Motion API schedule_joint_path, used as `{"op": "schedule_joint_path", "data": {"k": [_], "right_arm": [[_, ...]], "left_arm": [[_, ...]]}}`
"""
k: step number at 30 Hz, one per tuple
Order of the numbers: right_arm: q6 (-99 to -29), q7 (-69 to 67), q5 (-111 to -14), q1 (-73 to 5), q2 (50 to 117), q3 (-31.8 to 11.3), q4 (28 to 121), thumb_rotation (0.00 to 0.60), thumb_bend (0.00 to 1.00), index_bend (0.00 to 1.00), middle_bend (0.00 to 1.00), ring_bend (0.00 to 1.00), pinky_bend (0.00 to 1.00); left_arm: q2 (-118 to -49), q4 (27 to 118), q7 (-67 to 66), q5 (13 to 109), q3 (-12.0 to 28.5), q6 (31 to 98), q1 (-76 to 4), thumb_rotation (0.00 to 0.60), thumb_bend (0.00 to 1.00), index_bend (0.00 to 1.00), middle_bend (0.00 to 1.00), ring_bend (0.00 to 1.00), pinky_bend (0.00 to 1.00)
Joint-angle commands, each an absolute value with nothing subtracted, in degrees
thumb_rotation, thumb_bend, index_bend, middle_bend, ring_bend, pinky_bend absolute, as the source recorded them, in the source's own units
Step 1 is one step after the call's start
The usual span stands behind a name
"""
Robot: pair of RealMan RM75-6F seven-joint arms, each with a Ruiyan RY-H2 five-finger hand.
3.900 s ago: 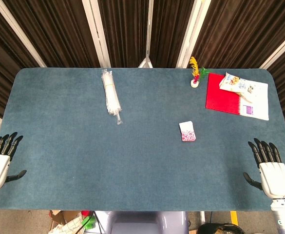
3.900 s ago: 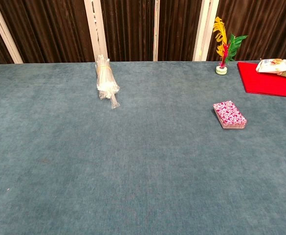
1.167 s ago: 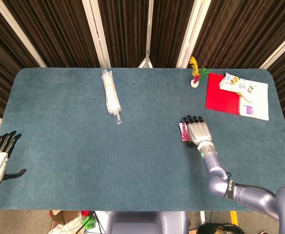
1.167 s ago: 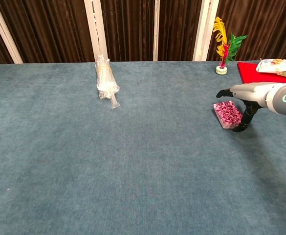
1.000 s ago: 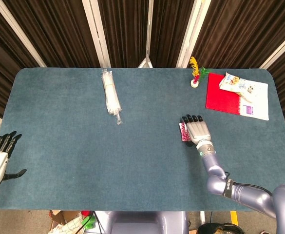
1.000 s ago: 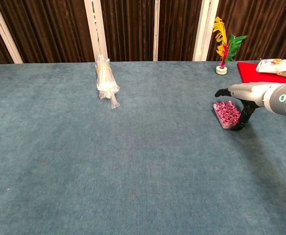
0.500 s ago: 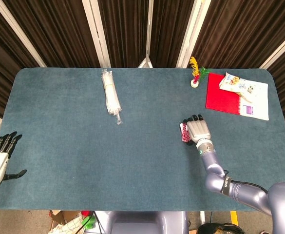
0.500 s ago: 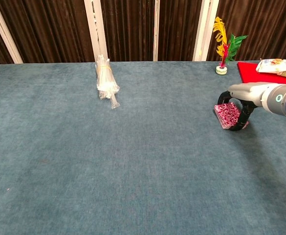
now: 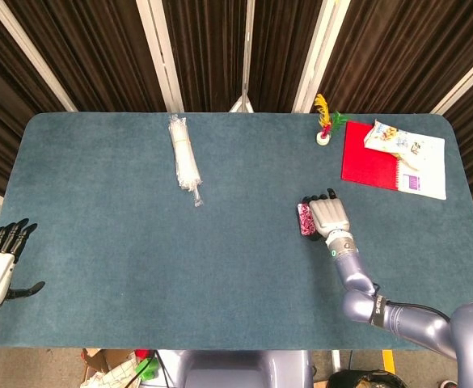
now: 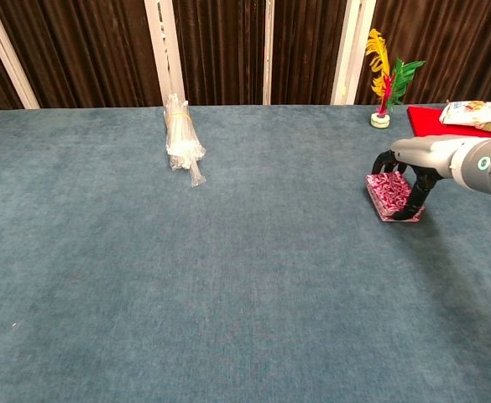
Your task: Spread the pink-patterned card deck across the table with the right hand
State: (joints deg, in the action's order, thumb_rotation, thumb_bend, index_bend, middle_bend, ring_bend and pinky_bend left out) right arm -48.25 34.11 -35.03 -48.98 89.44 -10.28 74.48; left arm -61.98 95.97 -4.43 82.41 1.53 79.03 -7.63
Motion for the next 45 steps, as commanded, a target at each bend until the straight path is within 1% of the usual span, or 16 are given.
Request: {"op": "schedule_joint_path", "data": {"k": [1,6,11,22,24,26,28,30,36,42,45], "right_arm": [[-49.9,33.8,-36.4,-49.0,88.1,-10.8,77.6,0.600,0.26,0.49,0.45,0.20,0.03],[-51.7,34.4,-37.6,-49.5,87.1,-11.1,81.9,0.600,0.26,0.49,0.45,0.20,0.03],[-52.9,36.1,-37.2,-50.5,88.3,-10.7,84.2,0.600,0.26,0.49,0.45,0.20,0.03],[-53.9,39.0,-35.0,-52.2,92.8,-9.5,83.0,0.600,0.26,0.49,0.45,0.20,0.03],[-53.8,39.4,-34.8,-52.4,93.4,-9.1,82.7,0.600,0.26,0.48,0.45,0.20,0.03],[-53.8,39.7,-34.8,-52.5,93.9,-8.8,82.4,0.600,0.26,0.44,0.44,0.18,0.03],[-53.9,39.9,-34.8,-52.6,94.4,-8.5,82.0,0.600,0.26,0.39,0.42,0.16,0.03],[-53.9,40.1,-34.9,-52.6,94.8,-8.2,81.8,0.600,0.26,0.32,0.36,0.12,0.03],[-54.2,40.4,-35.1,-52.6,95.0,-7.8,81.8,0.600,0.26,0.21,0.28,0.09,0.01],[-54.3,40.7,-34.8,-52.5,94.6,-7.6,82.1,0.600,0.26,0.15,0.21,0.07,0.00],[-54.3,41.0,-34.4,-52.4,94.4,-7.3,82.4,0.600,0.26,0.13,0.19,0.06,0.00]], "left_arm": [[-62.0,96.0,-4.4,82.4,1.5,79.0,-7.6,0.600,0.00,0.00,0.00,0.00,0.00],[-62.0,96.0,-4.3,82.6,1.5,79.3,-7.6,0.600,0.00,0.00,0.00,0.00,0.00],[-62.0,96.0,-4.1,82.8,1.5,79.4,-7.6,0.600,0.00,0.00,0.00,0.00,0.00],[-61.9,95.8,-3.5,82.7,1.5,79.2,-7.7,0.600,0.00,0.00,0.00,0.00,0.00],[-61.8,95.8,-3.4,82.6,1.6,79.1,-7.7,0.600,0.00,0.00,0.00,0.00,0.00],[-61.8,95.8,-3.4,82.6,1.6,79.0,-7.8,0.600,0.00,0.00,0.00,0.00,0.00],[-61.8,95.8,-3.4,82.5,1.6,79.0,-7.8,0.600,0.00,0.00,0.00,0.00,0.00],[-61.8,95.8,-3.4,82.5,1.6,79.0,-7.8,0.600,0.00,0.00,0.00,0.00,0.00],[-61.6,95.9,-2.9,81.8,1.8,78.7,-7.8,0.600,0.00,0.00,0.00,0.00,0.00],[-61.6,96.0,-2.6,81.8,1.8,78.6,-7.9,0.600,0.00,0.00,0.00,0.00,0.00],[-61.5,96.0,-2.3,81.7,1.9,78.5,-7.9,0.600,0.00,0.00,0.00,0.00,0.00]]}}
